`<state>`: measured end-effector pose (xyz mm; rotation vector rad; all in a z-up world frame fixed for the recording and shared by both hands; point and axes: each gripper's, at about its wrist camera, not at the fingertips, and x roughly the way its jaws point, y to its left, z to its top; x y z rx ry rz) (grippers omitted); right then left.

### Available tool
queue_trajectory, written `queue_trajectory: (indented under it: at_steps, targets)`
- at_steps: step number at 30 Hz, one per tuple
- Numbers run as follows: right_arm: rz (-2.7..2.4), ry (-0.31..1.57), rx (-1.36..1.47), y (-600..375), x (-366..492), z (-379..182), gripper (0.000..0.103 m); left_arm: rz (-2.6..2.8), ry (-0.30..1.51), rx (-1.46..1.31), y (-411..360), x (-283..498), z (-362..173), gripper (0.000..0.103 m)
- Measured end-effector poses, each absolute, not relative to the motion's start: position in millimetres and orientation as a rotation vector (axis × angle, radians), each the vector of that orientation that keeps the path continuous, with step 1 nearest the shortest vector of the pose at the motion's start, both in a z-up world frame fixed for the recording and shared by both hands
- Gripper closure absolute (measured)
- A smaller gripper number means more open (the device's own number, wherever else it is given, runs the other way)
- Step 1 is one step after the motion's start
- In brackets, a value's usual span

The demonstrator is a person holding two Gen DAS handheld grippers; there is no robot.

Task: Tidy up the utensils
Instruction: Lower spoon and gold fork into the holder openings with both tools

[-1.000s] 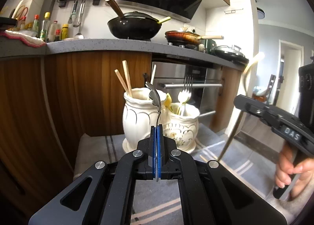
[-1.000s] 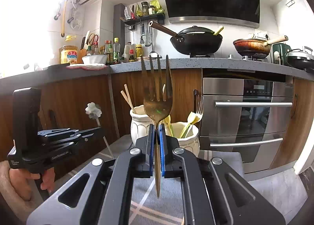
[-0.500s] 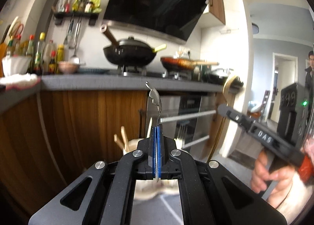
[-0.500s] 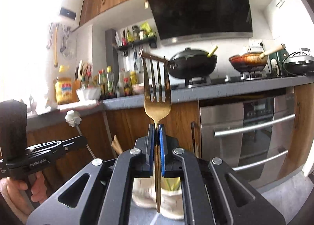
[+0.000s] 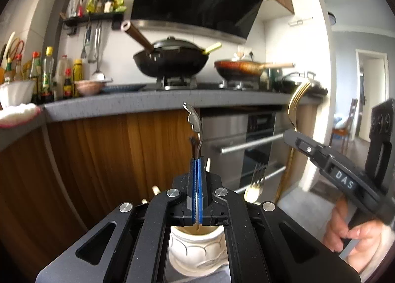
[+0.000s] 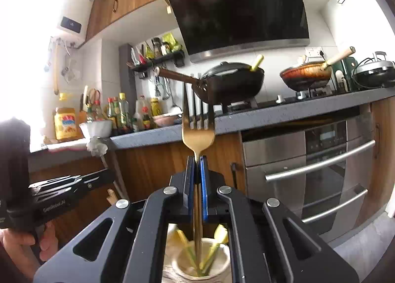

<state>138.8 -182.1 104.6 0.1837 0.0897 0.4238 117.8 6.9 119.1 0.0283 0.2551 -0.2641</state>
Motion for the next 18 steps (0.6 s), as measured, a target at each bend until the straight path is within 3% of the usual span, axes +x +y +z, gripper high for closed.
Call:
queue_trajectory:
  at_steps: [18]
  targets:
    - [0.434,0.366,0.185,-187,176,53,0.098,-0.294,0.413,0.064,-3,138,63,0.101]
